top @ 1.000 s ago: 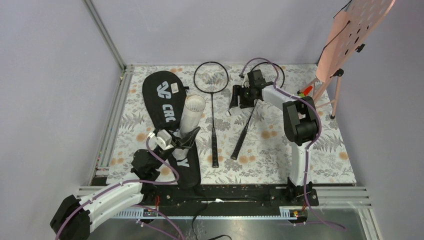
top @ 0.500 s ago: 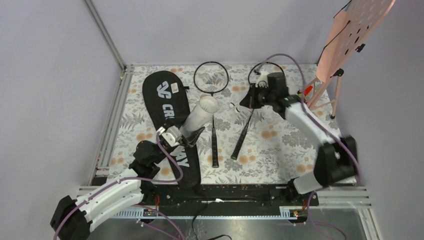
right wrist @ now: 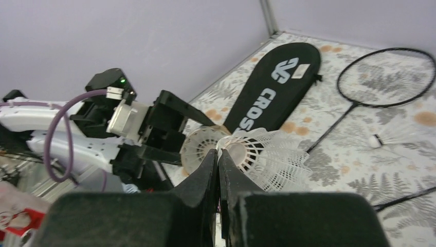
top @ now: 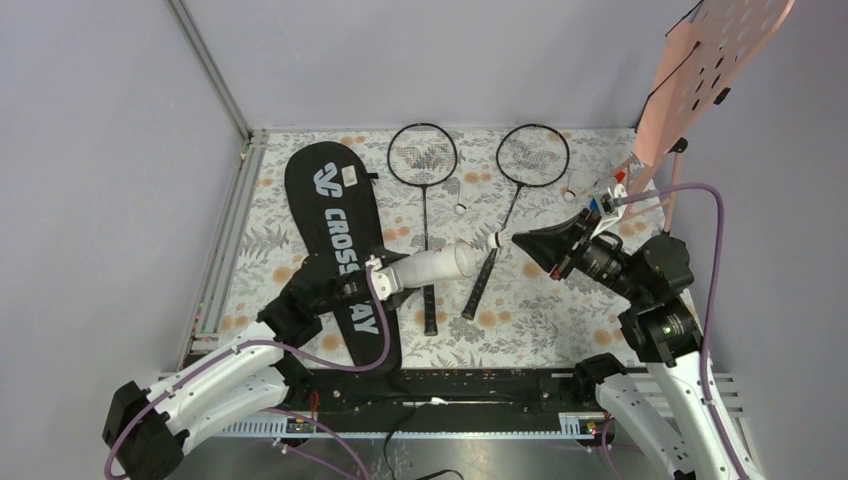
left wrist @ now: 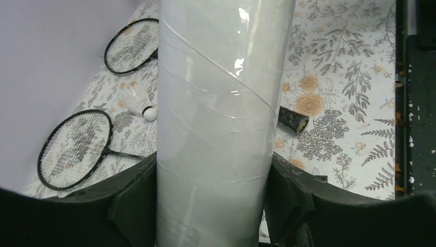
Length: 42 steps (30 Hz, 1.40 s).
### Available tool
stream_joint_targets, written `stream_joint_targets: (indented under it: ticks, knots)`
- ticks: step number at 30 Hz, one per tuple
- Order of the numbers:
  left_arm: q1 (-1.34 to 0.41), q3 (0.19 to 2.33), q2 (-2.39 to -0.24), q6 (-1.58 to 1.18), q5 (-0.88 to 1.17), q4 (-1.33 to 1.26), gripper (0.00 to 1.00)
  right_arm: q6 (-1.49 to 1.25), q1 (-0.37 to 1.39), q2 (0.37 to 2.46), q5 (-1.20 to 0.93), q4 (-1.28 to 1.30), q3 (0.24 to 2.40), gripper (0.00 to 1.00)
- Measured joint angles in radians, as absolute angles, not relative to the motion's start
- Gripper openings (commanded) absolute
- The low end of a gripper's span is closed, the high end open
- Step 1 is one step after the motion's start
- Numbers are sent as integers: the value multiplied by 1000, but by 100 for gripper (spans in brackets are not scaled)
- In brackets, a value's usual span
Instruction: Pack up the badminton gear
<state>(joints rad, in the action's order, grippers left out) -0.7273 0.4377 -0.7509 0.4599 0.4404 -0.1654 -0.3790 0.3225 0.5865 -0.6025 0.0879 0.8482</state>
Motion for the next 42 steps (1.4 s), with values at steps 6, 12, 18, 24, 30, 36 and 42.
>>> stream_joint_targets:
  ticks: [6,12,18,24,30,36,42]
  knots:
    - [-727,491,-780,463,482,-127,62,-474,342,616,-684,39,820,4]
    - [-727,505,-810,462,512,-127,62,-496,425,682,-694,37,820,3]
    - [-727,508,-833,445,544,-130,63,-506,517,763,-674,15,820,3]
    - [-727,508,-834,434,558,-154,63,-538,610,867,-618,6,820,8]
    - [-727,508,-849,424,568,-181,62,-554,696,952,-565,-4,854,25]
    - [-725,500,-848,418,558,-187,62,-517,701,921,-444,133,909,66]
    - [-727,482,-841,414,555,-224,62,-455,705,778,-300,315,968,77]
